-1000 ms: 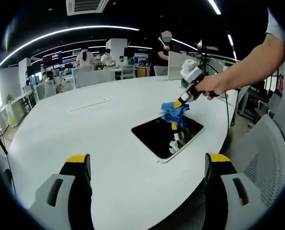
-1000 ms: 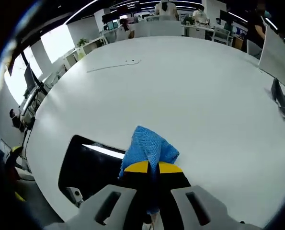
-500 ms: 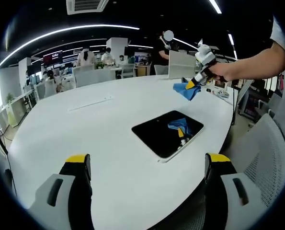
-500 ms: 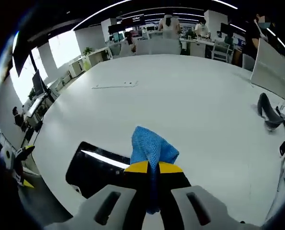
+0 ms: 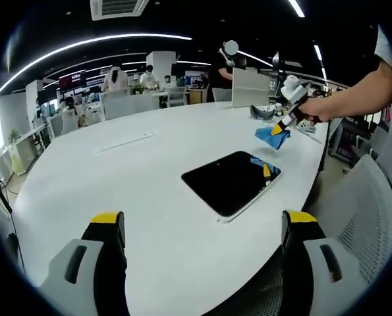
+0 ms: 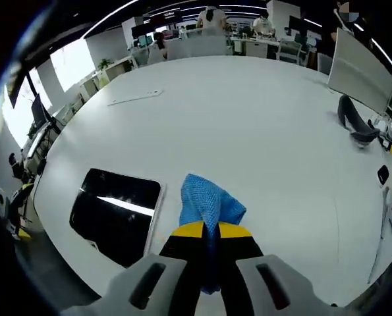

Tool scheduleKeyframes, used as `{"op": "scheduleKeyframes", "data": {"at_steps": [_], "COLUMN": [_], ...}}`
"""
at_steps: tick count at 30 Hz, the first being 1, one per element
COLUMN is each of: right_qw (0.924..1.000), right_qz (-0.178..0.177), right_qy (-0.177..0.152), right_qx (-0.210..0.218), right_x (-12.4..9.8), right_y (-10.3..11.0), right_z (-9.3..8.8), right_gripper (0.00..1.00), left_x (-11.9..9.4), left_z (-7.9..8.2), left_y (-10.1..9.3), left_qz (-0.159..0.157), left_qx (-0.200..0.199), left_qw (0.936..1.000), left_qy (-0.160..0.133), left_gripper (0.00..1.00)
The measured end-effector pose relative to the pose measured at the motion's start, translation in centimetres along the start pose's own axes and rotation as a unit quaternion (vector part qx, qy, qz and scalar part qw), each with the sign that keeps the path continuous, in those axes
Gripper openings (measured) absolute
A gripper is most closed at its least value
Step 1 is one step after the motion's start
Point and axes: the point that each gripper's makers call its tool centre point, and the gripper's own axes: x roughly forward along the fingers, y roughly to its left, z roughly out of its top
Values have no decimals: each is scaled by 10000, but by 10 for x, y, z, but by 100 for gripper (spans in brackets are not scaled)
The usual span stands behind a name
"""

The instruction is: Wipe the mirror surface with the cleaning cloth until all visible marks leave the cleaned area.

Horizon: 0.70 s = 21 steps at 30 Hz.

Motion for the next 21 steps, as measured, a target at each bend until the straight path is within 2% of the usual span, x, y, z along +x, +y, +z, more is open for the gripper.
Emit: {"op": "scheduleKeyframes", "data": {"at_steps": [3, 7, 10, 13, 15, 17, 19, 20, 21], "right_qw": [9996, 9996, 9998, 9994, 9988, 9985, 9984, 9986, 9982], "right_qz": [27, -41, -33, -23, 51, 87, 289, 388, 448], "right_qy": [197, 251, 219, 280, 208, 206, 120, 23, -102], "right_qx": [207, 77, -9, -215, -446, -497, -480, -346, -385], "right_x": [8, 16, 23, 27, 25, 25, 24, 21, 18], "right_y": [0, 1, 0, 1, 2, 1, 4, 7, 7], "right_z": [-17, -29, -28, -32, -31, -30, -28, -25, -22], "right_gripper": [0, 1, 1, 2, 2, 3, 10, 20, 27], "left_x": [-1, -2, -1, -4, -4, -4, -5, -6, -6], "left_z": [1, 2, 1, 6, 6, 6, 7, 7, 8], "left_y": [4, 5, 5, 11, 13, 13, 13, 13, 14], "left_qz": [56, 97, 79, 191, 242, 242, 235, 242, 251], "left_qx": [-29, -27, -42, -107, -146, -153, -164, -182, -202], "left_qw": [10000, 9999, 10000, 9997, 9995, 9995, 9995, 9994, 9993], "left_qy": [-40, -67, -34, -145, -142, -146, -160, -183, -204], "left_gripper": [99, 98, 98, 98, 98, 98, 98, 98, 98]}}
